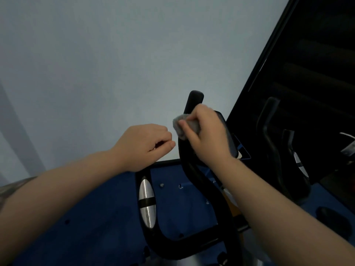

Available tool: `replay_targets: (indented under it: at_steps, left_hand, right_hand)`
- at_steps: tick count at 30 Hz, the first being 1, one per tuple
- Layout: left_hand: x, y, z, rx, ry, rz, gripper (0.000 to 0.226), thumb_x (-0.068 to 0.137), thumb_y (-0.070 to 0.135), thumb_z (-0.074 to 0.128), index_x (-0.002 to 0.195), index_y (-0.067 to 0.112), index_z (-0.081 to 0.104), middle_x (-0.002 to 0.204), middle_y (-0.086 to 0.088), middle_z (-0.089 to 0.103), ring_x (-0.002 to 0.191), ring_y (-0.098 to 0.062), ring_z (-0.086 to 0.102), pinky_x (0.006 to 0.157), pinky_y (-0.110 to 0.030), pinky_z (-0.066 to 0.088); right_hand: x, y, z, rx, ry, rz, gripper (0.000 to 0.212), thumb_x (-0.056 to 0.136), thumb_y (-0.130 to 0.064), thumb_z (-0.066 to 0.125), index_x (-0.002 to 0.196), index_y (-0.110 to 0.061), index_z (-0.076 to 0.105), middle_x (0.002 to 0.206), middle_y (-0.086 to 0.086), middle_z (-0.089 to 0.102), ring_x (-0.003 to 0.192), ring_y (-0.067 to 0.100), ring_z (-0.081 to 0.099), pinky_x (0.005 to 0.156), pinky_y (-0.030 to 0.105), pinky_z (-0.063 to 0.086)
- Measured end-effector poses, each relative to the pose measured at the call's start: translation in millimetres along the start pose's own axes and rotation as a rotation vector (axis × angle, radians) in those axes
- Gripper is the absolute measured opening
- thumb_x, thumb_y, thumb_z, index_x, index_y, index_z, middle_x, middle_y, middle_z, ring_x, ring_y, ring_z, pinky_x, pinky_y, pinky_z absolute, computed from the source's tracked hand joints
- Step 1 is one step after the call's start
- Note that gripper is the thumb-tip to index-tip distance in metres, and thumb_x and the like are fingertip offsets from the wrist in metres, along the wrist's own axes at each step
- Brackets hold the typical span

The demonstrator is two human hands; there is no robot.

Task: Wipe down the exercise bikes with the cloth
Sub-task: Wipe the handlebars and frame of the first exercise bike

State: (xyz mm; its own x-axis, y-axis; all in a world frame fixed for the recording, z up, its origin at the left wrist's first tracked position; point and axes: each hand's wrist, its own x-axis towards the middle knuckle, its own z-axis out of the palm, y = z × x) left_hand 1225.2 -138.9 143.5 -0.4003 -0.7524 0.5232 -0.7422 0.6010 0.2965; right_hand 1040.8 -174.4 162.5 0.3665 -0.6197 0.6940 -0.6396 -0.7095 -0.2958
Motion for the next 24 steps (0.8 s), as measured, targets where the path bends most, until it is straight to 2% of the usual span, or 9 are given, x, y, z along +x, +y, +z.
replay_targets:
  at_steps: [3,6,9,11,14,17,18,21,24]
  left_hand:
    - [-1,1,0,-0.020,0.023,-0.009,0.040,0.090,0.046,0.032,0.064,0.019,0.047,0.062,0.008,0.046,0.061,-0.011,0.046,0.056,-0.038,0.044]
    - [-1,1,1,-0.052,0.038,-0.047,0.047,0.089,0.048,0.031,0.065,0.014,0.053,0.063,0.005,0.050,0.061,-0.011,0.048,0.057,-0.038,0.044]
    - [-1,0,3,-0.077,0.059,-0.071,0.047,0.088,0.049,0.032,0.065,0.013,0.052,0.063,0.004,0.049,0.061,-0.012,0.047,0.057,-0.036,0.043]
    - [-1,0,3,-0.073,0.072,-0.064,0.046,0.088,0.049,0.033,0.065,0.013,0.051,0.062,0.004,0.048,0.060,-0.012,0.047,0.056,-0.035,0.042]
    - [-2,-1,4,-0.066,0.074,-0.055,0.045,0.089,0.048,0.035,0.063,0.014,0.048,0.061,0.005,0.044,0.059,-0.012,0.044,0.055,-0.035,0.041]
    - [-1,-1,4,-0.064,0.086,-0.046,0.044,0.089,0.048,0.036,0.062,0.015,0.047,0.060,0.006,0.042,0.059,-0.011,0.044,0.054,-0.034,0.041]
    - [-1,0,4,-0.067,0.085,-0.045,0.042,0.089,0.047,0.037,0.062,0.016,0.045,0.060,0.007,0.042,0.059,-0.010,0.043,0.054,-0.034,0.040]
    - [-2,-1,5,-0.081,0.088,-0.052,0.036,0.089,0.047,0.038,0.062,0.023,0.042,0.059,0.009,0.041,0.058,-0.008,0.042,0.054,-0.030,0.039]
    - [-3,-2,5,-0.078,0.087,-0.054,0.039,0.089,0.047,0.038,0.062,0.020,0.046,0.059,0.009,0.042,0.059,-0.006,0.043,0.054,-0.028,0.038]
  right_hand:
    - [-23,2,16,0.085,-0.066,0.089,0.019,0.088,-0.014,0.065,0.080,-0.009,0.049,0.082,0.001,0.053,0.080,0.019,0.051,0.068,0.036,0.043]
    - [-26,21,-9,0.162,-0.182,0.033,0.019,0.087,-0.020,0.066,0.081,-0.016,0.049,0.081,-0.005,0.053,0.077,0.007,0.052,0.066,0.025,0.040]
    - [18,19,-22,0.164,0.173,0.013,0.019,0.087,-0.024,0.064,0.080,-0.028,0.047,0.079,-0.013,0.047,0.077,-0.001,0.048,0.068,0.015,0.038]
    - [35,8,-9,0.269,0.328,0.034,0.020,0.087,-0.020,0.065,0.081,-0.028,0.047,0.083,-0.005,0.051,0.082,0.008,0.053,0.072,0.018,0.041]
    - [8,4,23,0.283,0.302,0.151,0.028,0.086,-0.010,0.066,0.079,-0.024,0.043,0.082,0.003,0.051,0.077,0.016,0.050,0.069,0.022,0.040]
    - [-18,11,17,0.404,0.074,0.211,0.026,0.085,-0.009,0.068,0.077,-0.020,0.045,0.078,-0.003,0.054,0.074,0.009,0.051,0.066,0.024,0.041]
    - [-12,13,9,0.419,0.087,0.214,0.025,0.084,-0.012,0.068,0.076,-0.021,0.046,0.077,-0.010,0.054,0.073,0.006,0.051,0.066,0.023,0.042]
    - [29,5,-12,0.443,0.347,0.254,0.024,0.086,-0.020,0.067,0.078,-0.029,0.046,0.074,-0.019,0.053,0.070,-0.002,0.050,0.065,0.016,0.042]
    - [40,-10,-6,0.492,0.289,0.290,0.025,0.089,-0.015,0.064,0.081,-0.024,0.043,0.075,-0.012,0.052,0.067,-0.003,0.051,0.061,0.016,0.043]
